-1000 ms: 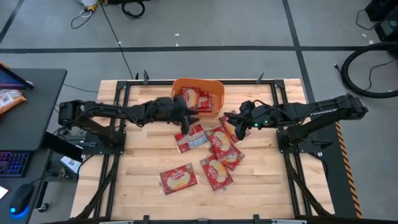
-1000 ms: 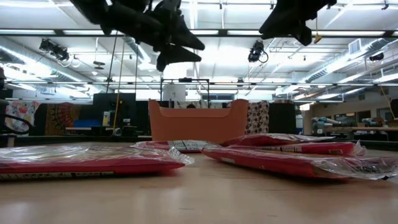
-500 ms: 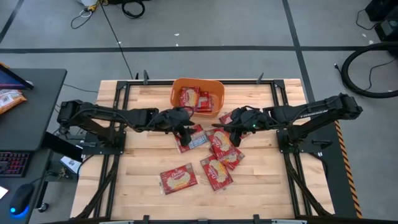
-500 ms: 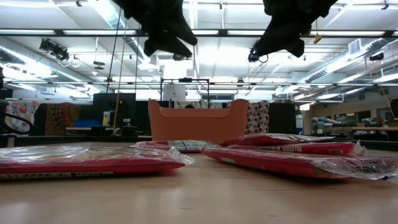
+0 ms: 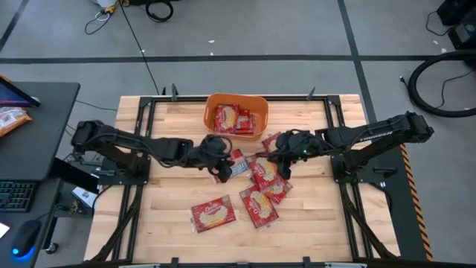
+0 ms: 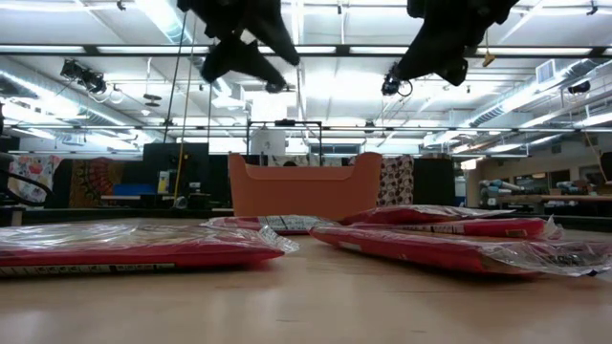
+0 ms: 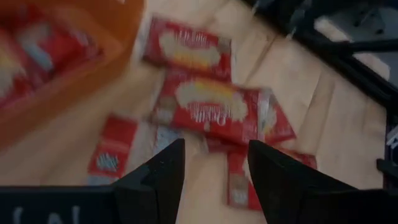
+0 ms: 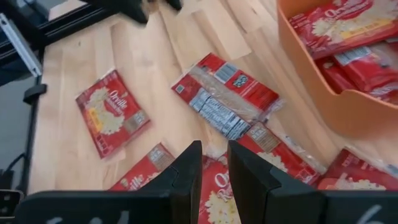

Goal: Sort popcorn bags into baskets
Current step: Put the popcorn bag into the orange bin

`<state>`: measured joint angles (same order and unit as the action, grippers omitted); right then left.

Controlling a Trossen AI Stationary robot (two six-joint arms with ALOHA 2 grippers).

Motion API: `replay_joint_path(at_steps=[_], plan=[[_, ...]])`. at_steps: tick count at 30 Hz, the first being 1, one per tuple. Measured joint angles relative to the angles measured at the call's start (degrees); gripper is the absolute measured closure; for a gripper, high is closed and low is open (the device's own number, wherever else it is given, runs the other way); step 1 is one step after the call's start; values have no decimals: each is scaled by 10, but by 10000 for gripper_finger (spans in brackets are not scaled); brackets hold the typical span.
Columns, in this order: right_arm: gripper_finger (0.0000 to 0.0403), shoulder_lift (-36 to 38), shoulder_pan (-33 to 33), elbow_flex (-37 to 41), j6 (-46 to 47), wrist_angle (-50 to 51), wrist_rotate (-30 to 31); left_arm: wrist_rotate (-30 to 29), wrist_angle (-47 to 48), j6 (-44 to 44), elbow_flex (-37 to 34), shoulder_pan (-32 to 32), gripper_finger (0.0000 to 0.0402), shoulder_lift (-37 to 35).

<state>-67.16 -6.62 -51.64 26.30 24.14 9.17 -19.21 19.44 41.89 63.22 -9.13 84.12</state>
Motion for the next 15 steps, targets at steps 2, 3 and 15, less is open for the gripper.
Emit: replay_joint_path(at_steps=[2,3,15], plan=[[321,0,0,0,-14,0,8,12,1,24,0,-7,221,12],[321,0,0,0,-19,-1,14,13,0,36,0,-11,221,18],[321,0,-1,0,-19,-5,32,35,81,53,94,-47,238,111]])
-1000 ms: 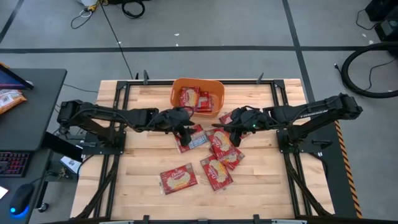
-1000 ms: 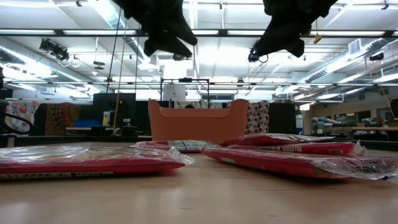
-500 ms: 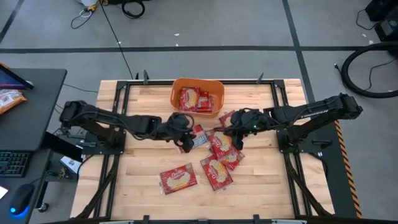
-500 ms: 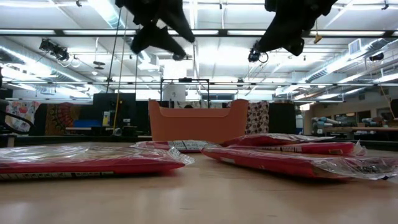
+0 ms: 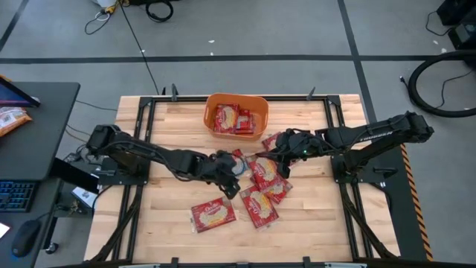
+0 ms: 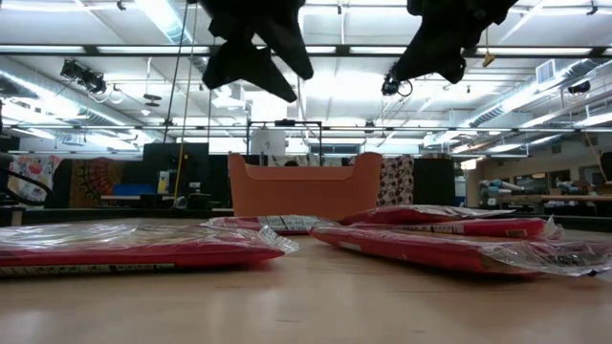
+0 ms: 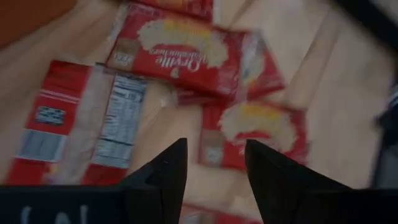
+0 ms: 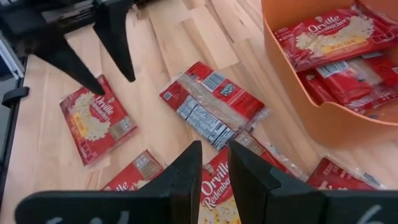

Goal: Sort popcorn bags into baskets
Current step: Put the popcorn bag into the orange bin

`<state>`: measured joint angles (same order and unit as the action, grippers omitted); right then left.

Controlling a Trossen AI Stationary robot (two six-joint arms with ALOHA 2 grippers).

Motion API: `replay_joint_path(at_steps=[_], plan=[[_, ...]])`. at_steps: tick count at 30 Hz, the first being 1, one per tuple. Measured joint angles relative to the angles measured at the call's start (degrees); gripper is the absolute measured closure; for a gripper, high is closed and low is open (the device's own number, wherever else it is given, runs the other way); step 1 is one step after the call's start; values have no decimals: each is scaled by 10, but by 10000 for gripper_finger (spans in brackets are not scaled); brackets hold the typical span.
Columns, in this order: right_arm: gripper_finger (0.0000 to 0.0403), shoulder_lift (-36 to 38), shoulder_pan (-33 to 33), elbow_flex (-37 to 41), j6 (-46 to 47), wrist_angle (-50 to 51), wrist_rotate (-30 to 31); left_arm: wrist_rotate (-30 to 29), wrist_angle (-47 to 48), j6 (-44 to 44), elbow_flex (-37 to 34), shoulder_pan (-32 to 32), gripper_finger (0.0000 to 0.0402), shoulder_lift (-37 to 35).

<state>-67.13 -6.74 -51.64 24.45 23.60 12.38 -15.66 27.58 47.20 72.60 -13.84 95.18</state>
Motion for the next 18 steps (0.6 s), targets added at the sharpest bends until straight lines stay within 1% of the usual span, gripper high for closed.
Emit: replay_joint_path(at_steps=[2,4,9,13,18], plan=[[321,0,0,0,0,-3,0,-3,50,-27,32,4,247,23],[321,0,0,0,0,-4,-1,-6,81,-47,51,11,254,42],[321,0,0,0,18,-3,-23,6,111,-89,52,35,259,79],[321,0,0,0,39,5,-42,9,132,-99,52,50,259,98],[321,0,-8,0,49,8,-46,33,148,-129,52,61,241,105]])
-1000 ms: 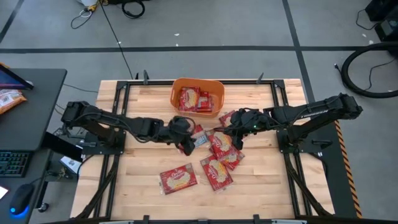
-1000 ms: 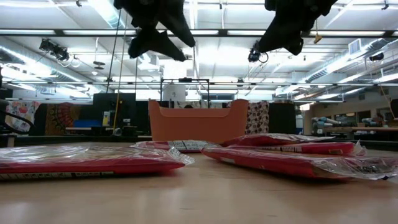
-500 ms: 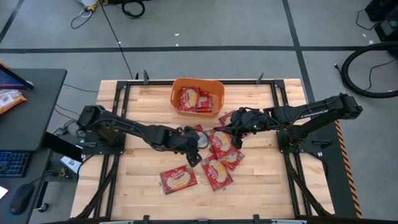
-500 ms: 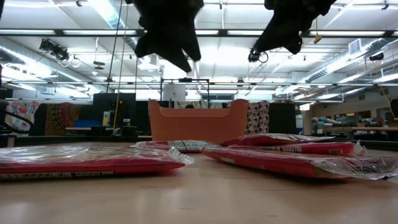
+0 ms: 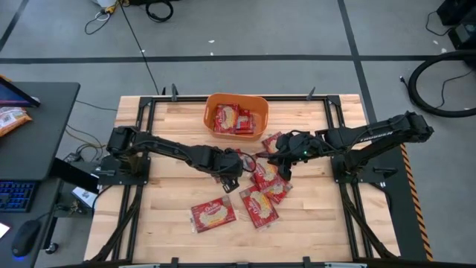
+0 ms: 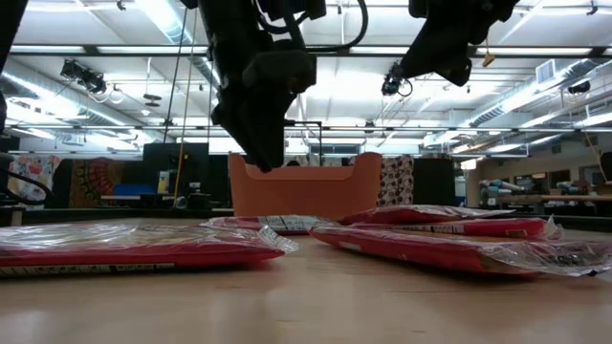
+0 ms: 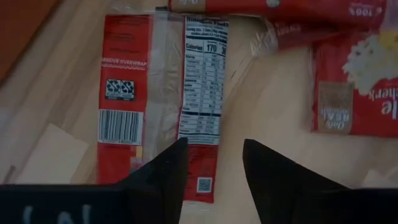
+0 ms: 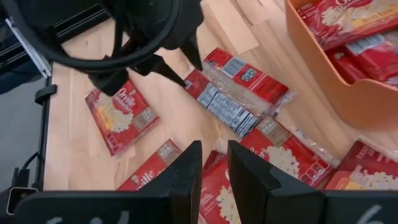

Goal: Sort popcorn bags into baskets
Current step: Put the popcorn bag into the orange bin

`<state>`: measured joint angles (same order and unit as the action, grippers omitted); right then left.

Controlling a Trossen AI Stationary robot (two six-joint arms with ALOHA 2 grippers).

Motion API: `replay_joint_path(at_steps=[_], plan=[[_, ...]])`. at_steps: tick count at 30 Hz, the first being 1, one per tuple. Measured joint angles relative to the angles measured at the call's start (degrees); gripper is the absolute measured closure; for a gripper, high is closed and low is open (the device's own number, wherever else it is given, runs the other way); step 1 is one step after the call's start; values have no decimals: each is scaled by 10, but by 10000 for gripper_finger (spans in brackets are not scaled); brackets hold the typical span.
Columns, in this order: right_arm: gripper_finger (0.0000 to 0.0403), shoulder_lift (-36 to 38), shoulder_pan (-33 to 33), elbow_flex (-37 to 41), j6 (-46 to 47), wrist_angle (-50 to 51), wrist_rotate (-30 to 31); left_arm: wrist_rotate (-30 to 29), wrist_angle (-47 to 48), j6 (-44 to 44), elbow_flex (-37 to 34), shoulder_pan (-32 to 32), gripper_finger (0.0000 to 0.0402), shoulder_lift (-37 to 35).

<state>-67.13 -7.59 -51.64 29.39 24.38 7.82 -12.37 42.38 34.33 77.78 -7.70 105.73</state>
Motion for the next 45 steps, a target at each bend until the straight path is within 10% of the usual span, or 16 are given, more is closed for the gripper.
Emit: replay_joint_path(at_steps=[24,38,45], plan=[[321,0,-11,0,6,1,26,8,-4,-155,-3,32,210,106],[321,0,-11,0,-13,-3,26,30,12,-122,-5,35,389,104],[321,0,-11,0,-20,-3,11,44,33,-112,-9,41,397,65]])
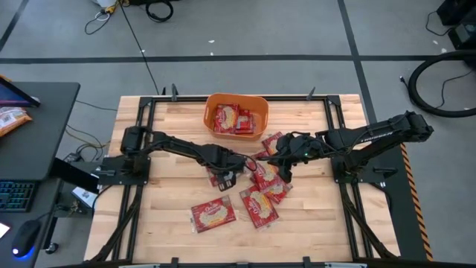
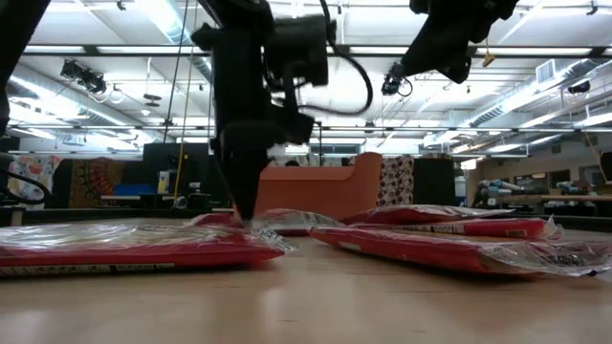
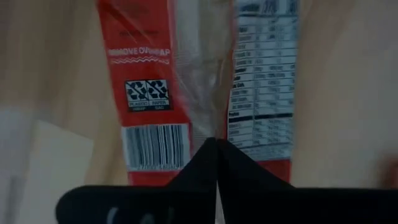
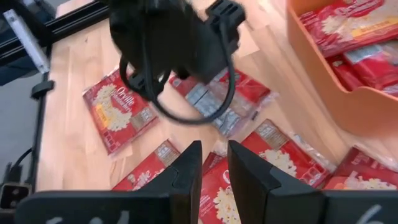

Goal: Sort popcorn bags into baskets
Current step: Put the popcorn bag into the orange bin

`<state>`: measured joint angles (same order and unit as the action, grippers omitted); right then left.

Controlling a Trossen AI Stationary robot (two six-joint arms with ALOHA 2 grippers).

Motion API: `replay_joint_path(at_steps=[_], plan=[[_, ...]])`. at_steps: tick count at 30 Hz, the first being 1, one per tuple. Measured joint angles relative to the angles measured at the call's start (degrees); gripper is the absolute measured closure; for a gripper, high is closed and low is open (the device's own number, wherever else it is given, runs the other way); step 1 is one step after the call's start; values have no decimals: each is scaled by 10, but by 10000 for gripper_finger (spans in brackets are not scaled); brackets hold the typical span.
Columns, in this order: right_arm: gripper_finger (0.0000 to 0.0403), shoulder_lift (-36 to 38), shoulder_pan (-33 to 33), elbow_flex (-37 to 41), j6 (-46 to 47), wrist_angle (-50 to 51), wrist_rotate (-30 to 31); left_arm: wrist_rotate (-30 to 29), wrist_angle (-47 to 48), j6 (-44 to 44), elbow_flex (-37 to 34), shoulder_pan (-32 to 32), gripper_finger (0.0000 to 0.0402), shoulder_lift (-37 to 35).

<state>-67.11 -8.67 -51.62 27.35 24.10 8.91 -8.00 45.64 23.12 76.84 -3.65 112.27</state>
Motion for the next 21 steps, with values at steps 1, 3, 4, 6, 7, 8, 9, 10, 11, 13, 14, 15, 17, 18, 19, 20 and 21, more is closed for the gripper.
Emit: replay_joint_path(at_steps=[1,3,4,6,7,8,9,10,11,13,14,15,17,18,19,20,21], plan=[[321,0,0,0,-1,0,-6,-1,0,0,0,0,397,-9],[321,0,0,0,-4,0,-16,-4,5,0,1,1,398,-26],[321,0,0,0,-5,0,-20,-5,8,0,1,1,398,-33],[321,0,0,0,-6,0,-26,-8,12,2,1,0,399,-47],[321,0,0,0,-5,0,-28,-9,12,3,1,0,399,-55],[321,0,0,0,-6,0,-28,-11,15,2,1,-1,399,-64],[321,0,0,0,-6,0,-30,-15,19,3,2,-1,399,-70],[321,0,0,0,-5,0,-30,-20,18,3,2,-1,400,-77],[321,1,0,0,-6,0,-31,-22,22,3,2,-1,400,-85],[321,6,0,0,-5,0,-36,-26,25,4,3,-1,400,-97],[321,10,0,0,-5,0,-39,-29,28,6,3,-1,400,-104],[321,14,0,0,-6,2,-41,-33,30,7,3,0,400,-111],[321,24,0,0,-6,0,-41,-38,32,12,3,0,400,-126],[321,30,0,0,-6,1,-41,-38,32,15,4,0,400,-132],[321,35,0,0,-6,-1,-41,-35,30,15,4,1,400,-138],[321,40,0,0,-6,1,-40,-26,29,15,4,1,400,-142],[321,44,1,0,-8,1,-38,-18,27,18,4,1,398,-145]])
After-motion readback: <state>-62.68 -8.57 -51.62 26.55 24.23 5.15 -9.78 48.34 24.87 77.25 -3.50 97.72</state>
